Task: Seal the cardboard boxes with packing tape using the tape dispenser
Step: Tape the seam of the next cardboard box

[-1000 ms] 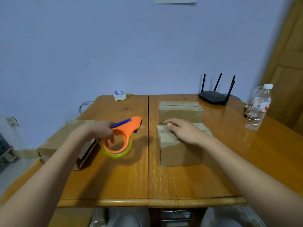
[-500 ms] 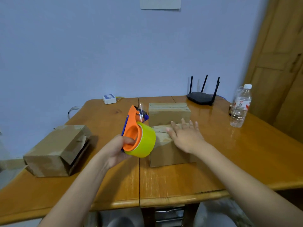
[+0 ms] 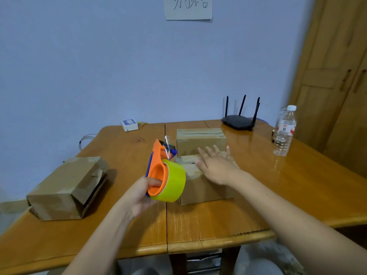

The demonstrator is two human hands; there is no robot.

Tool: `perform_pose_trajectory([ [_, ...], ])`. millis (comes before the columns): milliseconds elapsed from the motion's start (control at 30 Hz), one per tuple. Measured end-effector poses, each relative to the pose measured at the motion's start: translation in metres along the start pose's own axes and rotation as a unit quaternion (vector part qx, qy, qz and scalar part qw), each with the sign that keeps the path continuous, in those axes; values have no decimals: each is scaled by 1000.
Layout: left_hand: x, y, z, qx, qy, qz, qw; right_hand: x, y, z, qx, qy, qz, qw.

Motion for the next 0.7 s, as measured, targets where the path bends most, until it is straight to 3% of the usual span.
perform_pose_trajectory([
  [100, 1, 2, 4, -21, -18, 9, 1000, -7, 0, -6, -61, -29, -45, 997],
  [200, -3, 2, 3, -25, -10, 3, 1000, -12, -2, -7, -114, 42, -44, 992],
  [400, -4, 8, -8, -22, -6, -8, 1000, -27, -5, -25, -95, 44, -33, 994],
  [567, 0, 10, -48, 16, 83, 3, 996, -8, 4, -55, -36, -140, -9, 989],
  [700, 3, 9, -70, 19, 138, 2, 990, 9, 18, -64, -60, -331, 32, 941],
])
Point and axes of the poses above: each hand's wrist, its own y-axis away from the middle knuckle, its own z-axis out of the palm, x = y × z, the point moved 3 cm from there along -y, towards the middle knuckle, and after that the axes turned 12 degrees about -y, right-handed, at the moved point
